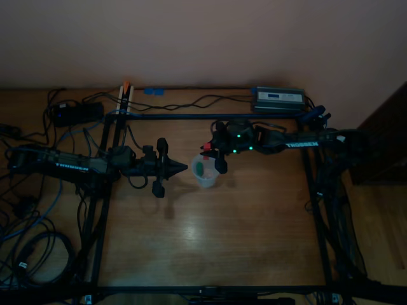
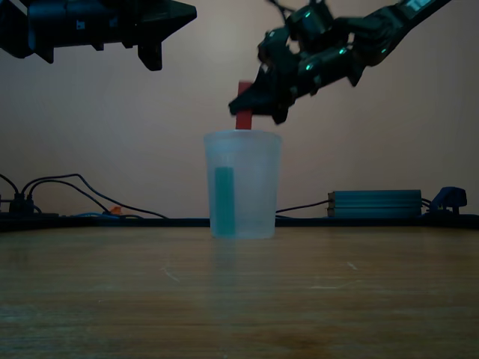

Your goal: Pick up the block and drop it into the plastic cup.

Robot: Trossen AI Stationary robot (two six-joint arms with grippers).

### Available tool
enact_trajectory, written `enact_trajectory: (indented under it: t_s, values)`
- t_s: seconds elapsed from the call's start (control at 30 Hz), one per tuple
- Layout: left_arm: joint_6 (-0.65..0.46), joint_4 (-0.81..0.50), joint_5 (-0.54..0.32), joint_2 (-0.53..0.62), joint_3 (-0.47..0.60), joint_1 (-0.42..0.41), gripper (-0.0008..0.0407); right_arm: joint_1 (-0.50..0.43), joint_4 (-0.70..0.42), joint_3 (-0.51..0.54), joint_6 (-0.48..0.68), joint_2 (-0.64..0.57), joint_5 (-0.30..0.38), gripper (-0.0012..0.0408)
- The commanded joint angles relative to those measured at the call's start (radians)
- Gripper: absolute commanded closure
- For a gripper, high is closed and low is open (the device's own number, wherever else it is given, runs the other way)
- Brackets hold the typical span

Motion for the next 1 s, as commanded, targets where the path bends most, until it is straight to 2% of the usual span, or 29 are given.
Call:
enact_trajectory:
  t_s: [0.0, 0.17, 0.27, 0.37, 0.53, 0.63, 0.73, 0.83, 0.97]
  values:
    - [0.0, 0.001, 0.0, 0.0, 0.0, 0.0, 0.0399, 0.002, 0.003, 0.006, 0.001, 0.011, -0.002, 0.0396]
    - [0.0, 0.001, 0.0, 0.0, 0.0, 0.0, 0.0399, 0.002, 0.009, 0.006, 0.0, -0.003, -0.033, 0.0391]
    - [0.0, 0.001, 0.0, 0.0, 0.0, 0.0, 0.0399, 0.002, 0.009, 0.006, -0.003, -0.018, -0.046, 0.0358]
    - [0.0, 0.001, 0.0, 0.0, 0.0, 0.0, 0.0399, 0.002, 0.009, 0.006, -0.003, -0.028, -0.046, 0.0288]
    - [0.0, 0.0, 0.0, 0.0, 0.0, 0.0, 0.0399, 0.002, 0.01, 0.006, 0.007, -0.026, -0.043, 0.0125]
    - [0.0, 0.0, 0.0, 0.0, 0.0, 0.0, 0.0399, 0.002, 0.012, 0.006, 0.038, -0.025, 0.006, 0.0041]
    - [0.0, 0.0, 0.0, 0.0, 0.0, 0.0, 0.0399, 0.002, 0.011, 0.006, 0.05, -0.029, 0.068, -0.0006]
    - [0.0, 0.001, 0.0, 0.0, 0.0, 0.0, 0.0399, 0.002, 0.006, 0.006, 0.054, -0.044, 0.071, 0.001]
    - [0.0, 0.0, 0.0, 0.0, 0.0, 0.0, 0.0399, 0.002, -0.027, 0.005, 0.046, -0.096, 0.07, 0.0071]
